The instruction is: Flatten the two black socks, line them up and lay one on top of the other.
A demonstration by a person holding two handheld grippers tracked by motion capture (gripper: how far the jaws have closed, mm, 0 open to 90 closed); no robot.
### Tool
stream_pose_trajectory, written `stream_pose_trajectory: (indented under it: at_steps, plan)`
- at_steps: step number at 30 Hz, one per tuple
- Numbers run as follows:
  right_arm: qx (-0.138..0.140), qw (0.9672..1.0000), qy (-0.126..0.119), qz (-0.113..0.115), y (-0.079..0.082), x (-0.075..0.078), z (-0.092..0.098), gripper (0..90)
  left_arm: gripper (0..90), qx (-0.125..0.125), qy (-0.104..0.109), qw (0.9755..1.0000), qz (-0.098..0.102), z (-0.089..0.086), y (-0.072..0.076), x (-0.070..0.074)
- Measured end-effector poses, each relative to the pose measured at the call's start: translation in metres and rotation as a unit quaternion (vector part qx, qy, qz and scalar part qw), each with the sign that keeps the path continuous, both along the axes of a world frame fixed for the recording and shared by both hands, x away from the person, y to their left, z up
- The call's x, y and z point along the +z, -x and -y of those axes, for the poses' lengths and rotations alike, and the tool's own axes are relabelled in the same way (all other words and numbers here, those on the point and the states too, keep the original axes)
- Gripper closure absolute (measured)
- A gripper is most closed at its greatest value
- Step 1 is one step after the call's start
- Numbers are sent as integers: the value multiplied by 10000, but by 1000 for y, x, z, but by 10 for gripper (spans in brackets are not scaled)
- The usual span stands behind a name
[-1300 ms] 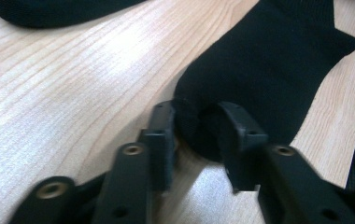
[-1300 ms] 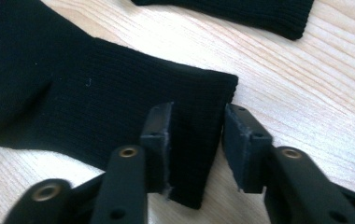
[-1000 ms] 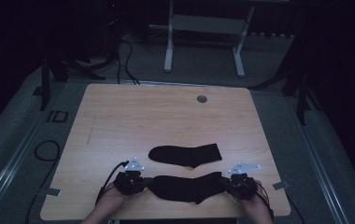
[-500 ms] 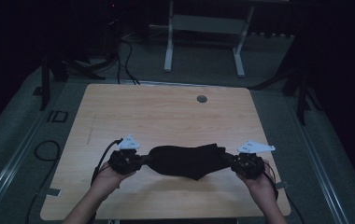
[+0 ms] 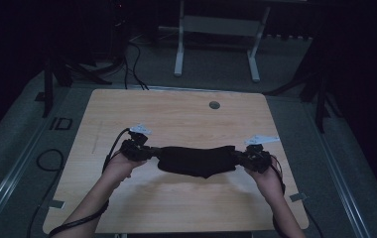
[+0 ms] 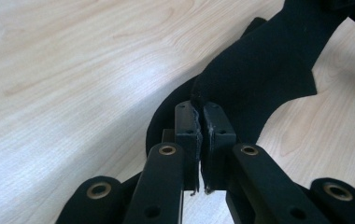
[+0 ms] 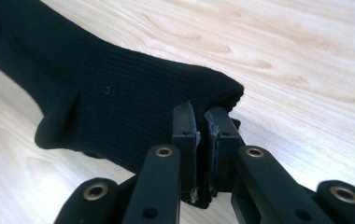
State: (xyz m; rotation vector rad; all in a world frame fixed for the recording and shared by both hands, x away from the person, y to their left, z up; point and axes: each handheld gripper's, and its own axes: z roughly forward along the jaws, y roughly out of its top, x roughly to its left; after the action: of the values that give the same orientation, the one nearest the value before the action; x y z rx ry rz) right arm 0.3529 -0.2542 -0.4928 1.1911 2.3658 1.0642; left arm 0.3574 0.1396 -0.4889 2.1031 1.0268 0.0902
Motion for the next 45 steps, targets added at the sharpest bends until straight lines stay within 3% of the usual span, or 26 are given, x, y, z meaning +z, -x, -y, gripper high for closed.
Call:
stream_pose_trajectory:
  at_steps: [5, 12, 16, 25, 28, 30, 32, 34, 38, 41, 43, 45]
  plan:
    - [-87, 9996, 66, -277, -13, -21, -2, 837, 864, 38, -131, 9996, -265, 2, -11, -21]
    - [-196, 9984, 261, -452, -21, -42, -4, 834, 862, 27, -309, 9988, -384, 8, -23, -43]
    - [-189, 9979, 398, -466, -22, -51, -5, 828, 858, 48, -271, 9989, -370, 6, -27, -52]
    - [-196, 9982, 386, -405, -22, -54, -6, 821, 838, 42, -360, 9985, -407, 7, -28, -61]
    - [-202, 9982, 374, -415, -22, -54, -6, 800, 754, 83, -422, 9985, -351, 6, -28, -59]
    - [-227, 9981, 401, -396, -21, -52, -6, 749, 605, 148, -431, 9984, -334, 5, -27, -57]
    - [-199, 9985, 394, -332, -20, -48, -5, 686, 520, 132, -325, 9990, -262, 3, -25, -53]
    - [-177, 9989, 353, -261, -19, -43, -4, 621, 418, 162, -371, 9991, -132, 1, -22, -48]
    - [-45, 9995, 304, -121, -17, -31, -1, 467, 308, 208, -326, 9991, 143, 0, -14, -39]
    - [34, 9998, 208, 15, -16, -25, -1, 400, 244, 216, -223, 9989, 341, 2, -7, -32]
    - [27, 9999, 166, -4, -16, -24, -1, 381, 162, 229, -216, 9987, 397, 3, -5, -31]
    - [22, 9998, 174, -18, -16, -24, -2, 337, 155, 169, -254, 9981, 526, 5, 1, -29]
